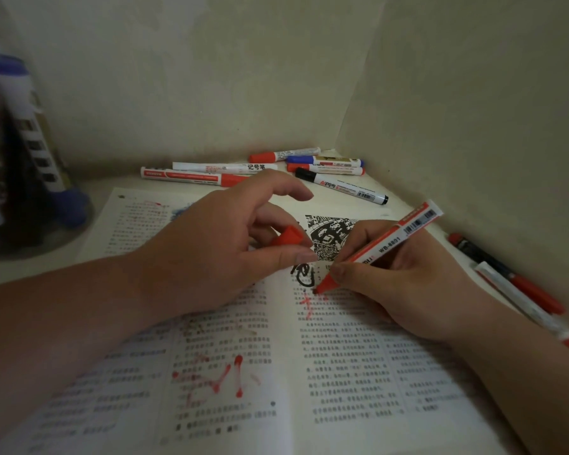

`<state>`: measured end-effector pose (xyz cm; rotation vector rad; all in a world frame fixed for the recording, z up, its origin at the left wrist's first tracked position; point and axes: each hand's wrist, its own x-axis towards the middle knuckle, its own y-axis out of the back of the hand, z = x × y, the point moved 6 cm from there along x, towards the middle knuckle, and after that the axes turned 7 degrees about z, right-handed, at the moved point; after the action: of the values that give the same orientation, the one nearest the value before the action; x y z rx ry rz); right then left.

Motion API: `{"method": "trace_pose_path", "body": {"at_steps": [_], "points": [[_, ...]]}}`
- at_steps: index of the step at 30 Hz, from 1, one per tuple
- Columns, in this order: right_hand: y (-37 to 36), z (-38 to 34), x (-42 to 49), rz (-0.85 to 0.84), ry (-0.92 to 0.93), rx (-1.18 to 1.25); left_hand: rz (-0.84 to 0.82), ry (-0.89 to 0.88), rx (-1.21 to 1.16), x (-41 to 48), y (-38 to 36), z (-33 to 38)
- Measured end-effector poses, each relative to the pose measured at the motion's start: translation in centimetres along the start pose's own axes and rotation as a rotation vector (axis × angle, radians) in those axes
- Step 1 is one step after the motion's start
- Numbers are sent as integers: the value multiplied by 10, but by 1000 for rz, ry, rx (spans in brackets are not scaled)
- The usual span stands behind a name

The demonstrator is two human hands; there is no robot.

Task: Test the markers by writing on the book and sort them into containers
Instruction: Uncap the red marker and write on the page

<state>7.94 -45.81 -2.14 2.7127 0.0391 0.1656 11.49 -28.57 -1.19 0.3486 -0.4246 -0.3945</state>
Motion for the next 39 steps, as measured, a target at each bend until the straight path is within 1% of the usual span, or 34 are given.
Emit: {"method": "trace_pose_path", "body": {"at_steps": [4,9,13,14,15,17,18,19,22,25,28,31,34,39], "points": [[-5,1,-3,-131,-42,3,24,6,16,0,1,1],[-1,4,4,-51,-41,-76,97,-29,48,1,6,5],[1,3,3,-31,-9,-106,146,-61,-30,-1,10,4],[2,1,2,7,16,-81,146,-60,-42,-1,10,3],[6,0,2,83,42,-7,143,-55,-53,-1,9,2],[16,0,1,253,71,264,117,-38,-77,0,7,1],[20,0,1,304,79,373,99,-30,-80,1,5,-1],[20,-1,2,322,87,421,83,-29,-69,1,4,-2],[10,-6,4,253,108,457,49,-55,-18,1,0,-5],[8,-7,4,218,101,545,72,-77,56,2,3,-5],[11,-7,2,200,90,632,76,-183,250,3,6,3],[10,-9,-1,144,82,678,58,-251,322,4,5,6],[8,-11,-3,117,86,640,61,-299,364,2,3,6],[4,-12,-5,110,107,495,32,-327,377,2,1,7]]}}
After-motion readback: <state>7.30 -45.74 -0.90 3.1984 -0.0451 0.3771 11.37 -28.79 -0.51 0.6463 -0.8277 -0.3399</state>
